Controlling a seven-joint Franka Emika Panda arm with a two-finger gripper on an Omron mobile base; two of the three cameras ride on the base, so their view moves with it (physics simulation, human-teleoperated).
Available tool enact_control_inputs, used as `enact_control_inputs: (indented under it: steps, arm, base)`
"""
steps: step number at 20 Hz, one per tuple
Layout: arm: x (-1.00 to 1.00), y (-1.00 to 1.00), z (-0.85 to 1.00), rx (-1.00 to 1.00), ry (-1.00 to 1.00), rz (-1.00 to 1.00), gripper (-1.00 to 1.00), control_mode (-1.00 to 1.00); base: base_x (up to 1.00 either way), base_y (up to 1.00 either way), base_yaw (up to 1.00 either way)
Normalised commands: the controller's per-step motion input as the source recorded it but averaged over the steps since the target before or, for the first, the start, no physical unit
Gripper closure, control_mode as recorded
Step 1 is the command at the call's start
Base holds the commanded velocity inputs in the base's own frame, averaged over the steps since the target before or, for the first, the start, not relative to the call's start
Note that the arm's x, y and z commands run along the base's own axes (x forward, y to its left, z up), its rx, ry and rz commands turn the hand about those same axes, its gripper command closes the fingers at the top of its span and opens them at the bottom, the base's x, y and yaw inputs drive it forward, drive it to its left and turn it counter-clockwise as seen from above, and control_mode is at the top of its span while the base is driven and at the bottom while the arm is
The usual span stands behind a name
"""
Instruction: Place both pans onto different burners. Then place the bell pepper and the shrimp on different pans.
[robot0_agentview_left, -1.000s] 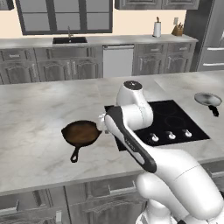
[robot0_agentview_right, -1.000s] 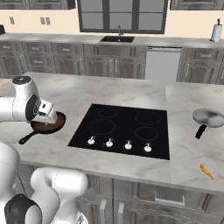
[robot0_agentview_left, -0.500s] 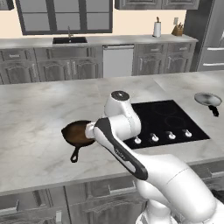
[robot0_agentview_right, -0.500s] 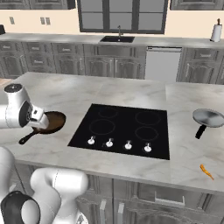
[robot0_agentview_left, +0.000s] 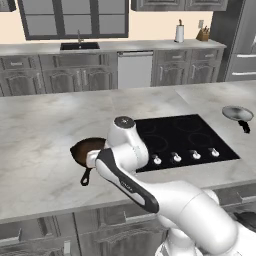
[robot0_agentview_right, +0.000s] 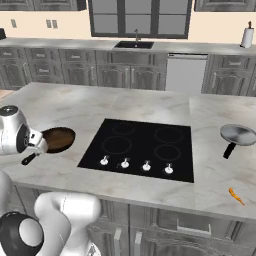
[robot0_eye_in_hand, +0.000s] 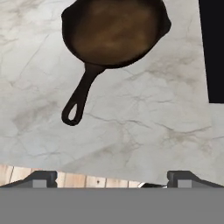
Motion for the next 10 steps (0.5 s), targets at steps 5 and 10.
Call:
enact_control_inputs:
  steps: [5,10]
  arm:
    - [0.0,0.27,-0.31,0.01,0.0,0.0,-1.0,-1.0]
    - [0.1,0.25,-0.2,0.0,0.0,0.0,-1.0,-1.0]
  base:
    - [0.0,0.0,0.0]
    - [0.0,0.0,0.0]
